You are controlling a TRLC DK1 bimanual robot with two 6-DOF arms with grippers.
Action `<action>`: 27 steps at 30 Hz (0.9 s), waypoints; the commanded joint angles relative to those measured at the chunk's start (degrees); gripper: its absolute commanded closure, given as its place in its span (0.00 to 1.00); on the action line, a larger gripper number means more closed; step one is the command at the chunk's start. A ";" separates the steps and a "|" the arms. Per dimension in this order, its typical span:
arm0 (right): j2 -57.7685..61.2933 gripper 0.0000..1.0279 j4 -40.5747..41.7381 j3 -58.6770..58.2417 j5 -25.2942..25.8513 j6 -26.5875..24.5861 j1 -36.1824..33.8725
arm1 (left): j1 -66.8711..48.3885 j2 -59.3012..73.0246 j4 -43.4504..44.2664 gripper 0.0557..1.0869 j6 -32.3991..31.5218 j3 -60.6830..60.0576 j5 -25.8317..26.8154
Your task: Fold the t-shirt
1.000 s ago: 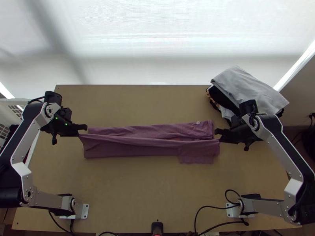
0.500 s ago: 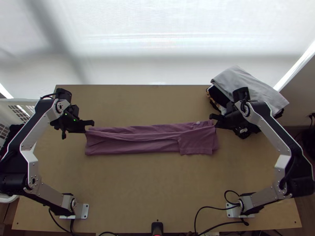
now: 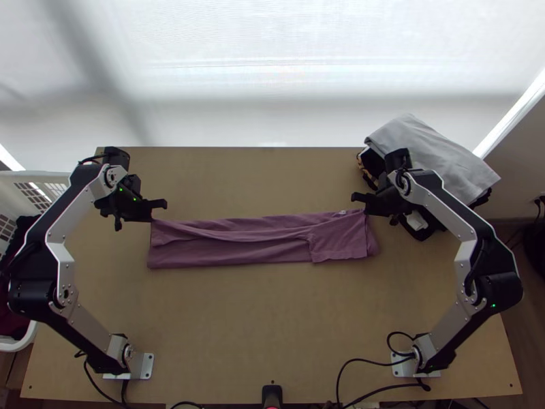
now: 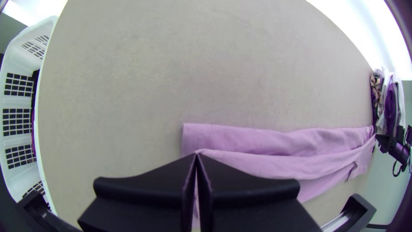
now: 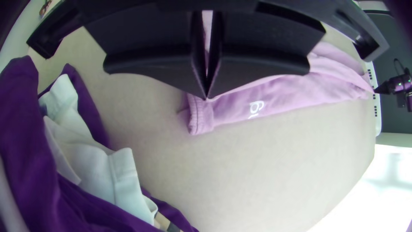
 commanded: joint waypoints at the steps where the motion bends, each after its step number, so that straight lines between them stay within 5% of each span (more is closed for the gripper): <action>1: 1.77 0.97 1.76 1.48 1.92 1.14 0.56 | 0.38 2.03 0.76 0.96 -1.02 1.08 0.01; 10: 2.13 0.97 5.71 1.83 5.44 3.60 0.82 | -0.49 1.85 4.81 0.96 -1.11 -1.99 0.01; 13: 1.69 0.62 5.63 1.57 5.53 4.48 0.91 | -0.76 0.53 4.81 0.74 -0.85 -2.61 0.10; 19: -3.24 0.15 5.01 1.13 5.53 4.74 2.23 | -0.41 -4.65 10.87 0.51 -1.37 -6.65 1.95; 24: -10.71 0.06 5.01 1.57 5.44 5.01 3.02 | 2.14 -7.90 14.39 0.34 -1.55 -8.85 4.67; 27: -14.84 0.06 3.60 2.80 4.03 5.71 3.72 | 4.52 -9.66 14.74 0.34 -1.46 -10.43 9.42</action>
